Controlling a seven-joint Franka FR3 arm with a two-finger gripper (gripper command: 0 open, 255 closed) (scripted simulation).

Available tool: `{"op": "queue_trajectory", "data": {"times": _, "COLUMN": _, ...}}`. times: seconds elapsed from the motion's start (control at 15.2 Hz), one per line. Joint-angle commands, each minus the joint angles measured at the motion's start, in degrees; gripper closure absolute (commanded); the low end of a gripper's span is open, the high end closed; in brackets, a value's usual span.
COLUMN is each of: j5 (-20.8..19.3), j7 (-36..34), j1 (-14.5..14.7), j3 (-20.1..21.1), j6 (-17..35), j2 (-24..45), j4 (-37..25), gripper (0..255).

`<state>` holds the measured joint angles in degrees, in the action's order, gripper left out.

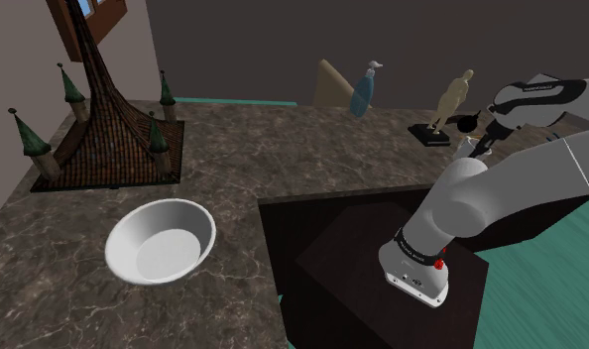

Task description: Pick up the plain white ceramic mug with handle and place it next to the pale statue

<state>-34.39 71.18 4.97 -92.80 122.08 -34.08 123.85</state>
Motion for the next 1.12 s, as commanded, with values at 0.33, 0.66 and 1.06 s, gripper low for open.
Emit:
{"op": "queue_trajectory", "data": {"times": 0.33, "j5": -0.1, "j7": 0.0, "j1": 0.1, "j3": -0.1, "j6": 0.1, "j2": 0.0, "j4": 0.1, "gripper": 0}}
{"op": "queue_trajectory", "data": {"times": 0.66, "j5": 0.8, "j7": 0.5, "j1": -1.5, "j3": 1.9, "j6": -1.5, "j2": 0.3, "j4": -0.7, "gripper": 0}}
{"op": "queue_trajectory", "data": {"times": 1.06, "j5": 3.0, "j7": 1.7, "j1": -5.2, "j3": 7.2, "j6": -6.1, "j2": 0.7, "j4": -3.1, "gripper": 0}}
